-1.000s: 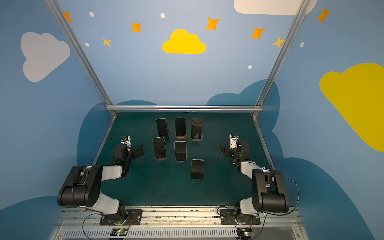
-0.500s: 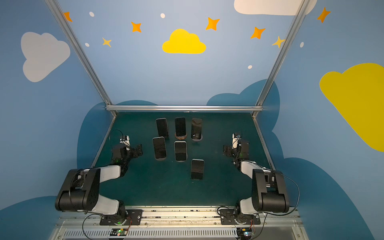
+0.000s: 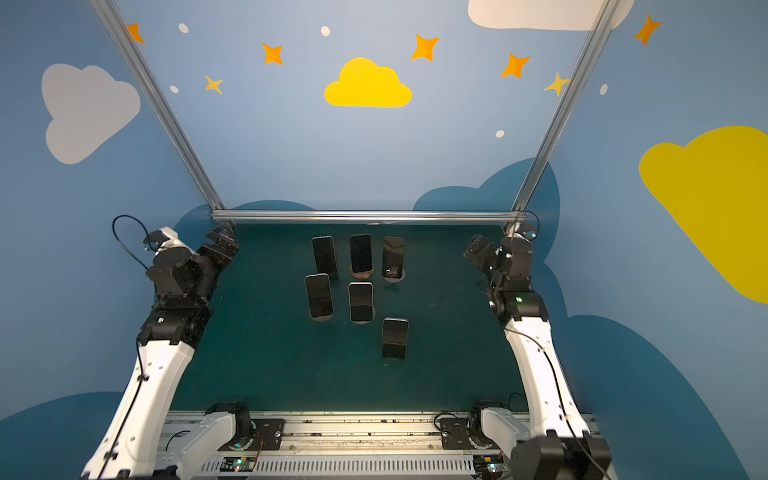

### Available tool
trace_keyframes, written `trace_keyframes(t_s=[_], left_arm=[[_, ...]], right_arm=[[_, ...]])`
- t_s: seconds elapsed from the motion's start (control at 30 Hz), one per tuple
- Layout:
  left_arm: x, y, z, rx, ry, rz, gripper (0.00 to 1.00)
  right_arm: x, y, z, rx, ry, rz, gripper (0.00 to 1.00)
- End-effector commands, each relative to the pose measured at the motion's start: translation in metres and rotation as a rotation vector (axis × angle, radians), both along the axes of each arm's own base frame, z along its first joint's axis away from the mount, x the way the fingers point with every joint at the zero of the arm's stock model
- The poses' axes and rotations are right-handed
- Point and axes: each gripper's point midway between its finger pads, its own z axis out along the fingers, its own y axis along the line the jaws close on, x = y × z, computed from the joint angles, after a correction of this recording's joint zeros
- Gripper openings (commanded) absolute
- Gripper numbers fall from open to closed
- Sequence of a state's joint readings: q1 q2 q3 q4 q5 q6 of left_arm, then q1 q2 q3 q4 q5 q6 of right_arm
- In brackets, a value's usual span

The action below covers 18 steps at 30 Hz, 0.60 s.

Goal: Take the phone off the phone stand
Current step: 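Raise both arms and swing the right gripper toward the nearest phone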

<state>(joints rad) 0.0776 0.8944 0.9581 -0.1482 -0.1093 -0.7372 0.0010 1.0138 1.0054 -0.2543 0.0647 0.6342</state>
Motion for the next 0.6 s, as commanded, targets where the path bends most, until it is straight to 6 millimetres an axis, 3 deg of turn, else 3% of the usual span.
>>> trace_keyframes(t_s=[0.0, 0.07, 0.13, 0.23, 0.33, 0.43, 0.57], left_arm=[[-0.012, 0.008, -0.054, -0.247, 0.082, 0.040, 1.00], [-0.013, 0.009, -0.047, -0.271, 0.092, 0.057, 1.00], [-0.003, -0.003, -0.030, -0.267, 0.064, -0.016, 1.00], [0.016, -0.036, -0.007, -0.304, 0.037, -0.193, 1.00], [0.037, -0.076, 0.015, -0.309, -0.004, -0.401, 1.00], [0.041, -0.093, 0.022, -0.203, 0.048, -0.476, 1.00], [0.030, -0.105, 0.015, -0.109, 0.039, -0.514, 1.00]], right_arm=[[-0.024, 0.010, -0.055, 0.173, 0.129, 0.020, 0.91], [-0.034, 0.015, -0.055, 0.141, 0.120, 0.049, 0.91], [-0.042, 0.027, -0.056, 0.102, 0.151, 0.113, 0.87], [-0.051, 0.049, -0.060, 0.069, 0.223, 0.210, 0.81], [-0.064, 0.070, -0.060, -0.017, 0.287, 0.274, 0.80], [-0.078, 0.085, -0.050, -0.099, 0.276, 0.310, 0.89], [-0.090, 0.100, -0.035, -0.143, 0.256, 0.341, 0.89]])
